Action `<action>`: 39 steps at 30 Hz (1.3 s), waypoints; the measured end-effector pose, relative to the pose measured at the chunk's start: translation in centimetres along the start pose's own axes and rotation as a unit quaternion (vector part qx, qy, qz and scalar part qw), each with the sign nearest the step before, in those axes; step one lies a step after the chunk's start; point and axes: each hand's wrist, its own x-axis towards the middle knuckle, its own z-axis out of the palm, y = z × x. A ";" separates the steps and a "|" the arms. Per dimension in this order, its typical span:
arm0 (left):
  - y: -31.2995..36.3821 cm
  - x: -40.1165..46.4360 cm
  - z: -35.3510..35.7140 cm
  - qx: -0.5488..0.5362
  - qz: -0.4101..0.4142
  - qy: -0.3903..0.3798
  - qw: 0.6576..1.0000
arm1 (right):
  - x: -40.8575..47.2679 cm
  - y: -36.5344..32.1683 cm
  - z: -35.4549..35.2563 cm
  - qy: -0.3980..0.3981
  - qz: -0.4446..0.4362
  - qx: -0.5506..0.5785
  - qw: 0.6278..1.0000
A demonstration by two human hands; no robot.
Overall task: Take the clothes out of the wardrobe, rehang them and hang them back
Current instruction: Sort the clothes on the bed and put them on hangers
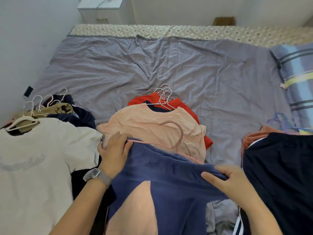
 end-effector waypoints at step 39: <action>12.3 -48.2 -15.3 -0.333 0.099 0.006 0.938 | -53.5 0.6 6.6 0.555 -0.024 -0.107 0.825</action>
